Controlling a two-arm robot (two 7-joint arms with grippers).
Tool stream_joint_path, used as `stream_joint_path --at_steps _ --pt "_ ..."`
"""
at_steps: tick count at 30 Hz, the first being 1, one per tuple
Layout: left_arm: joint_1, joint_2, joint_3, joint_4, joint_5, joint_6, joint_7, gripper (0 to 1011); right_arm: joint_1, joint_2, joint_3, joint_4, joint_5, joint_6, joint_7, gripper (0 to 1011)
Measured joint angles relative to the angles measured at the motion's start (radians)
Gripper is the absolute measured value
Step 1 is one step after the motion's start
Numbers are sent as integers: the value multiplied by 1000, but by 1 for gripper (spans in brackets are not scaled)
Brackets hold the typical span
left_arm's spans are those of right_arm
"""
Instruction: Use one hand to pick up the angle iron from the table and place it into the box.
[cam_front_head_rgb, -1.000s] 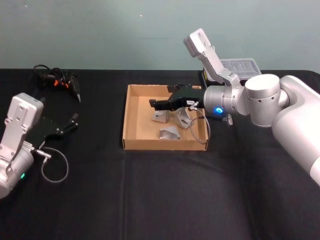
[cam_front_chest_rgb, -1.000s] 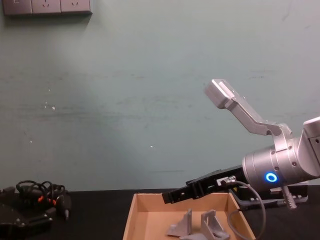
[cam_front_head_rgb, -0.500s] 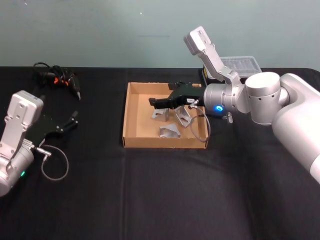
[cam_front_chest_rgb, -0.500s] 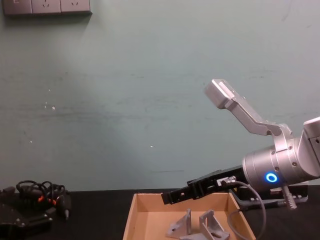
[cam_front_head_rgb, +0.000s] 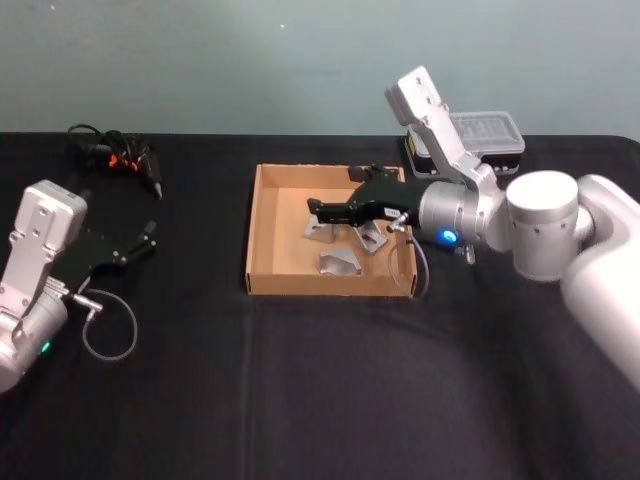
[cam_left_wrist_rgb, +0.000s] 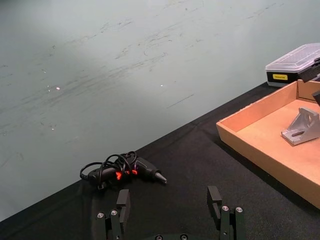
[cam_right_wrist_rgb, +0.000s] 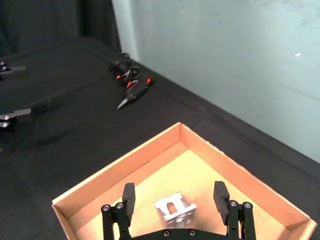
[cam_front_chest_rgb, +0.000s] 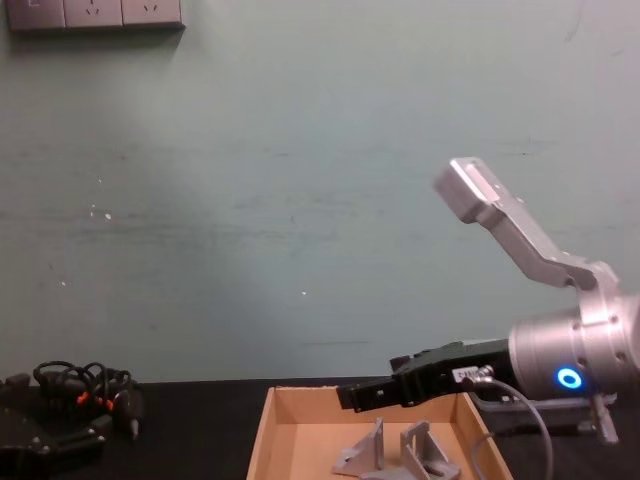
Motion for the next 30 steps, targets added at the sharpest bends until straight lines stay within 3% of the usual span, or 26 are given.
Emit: stream_joint_path --at_steps 9,16,22,30 --pt "0 0 0 0 0 0 0 1011 -150 24 82 -130 -12 -148 -133 1000" --pt "0 0 0 0 0 0 0 1011 -253 14 131 -199 -57 -268 -268 1000" --pt "0 0 0 0 0 0 0 1011 -293 -3 153 -224 -89 -286 -345 1000" --pt "0 0 0 0 0 0 0 1011 -320 -22 174 -237 -121 -259 -406 1000"
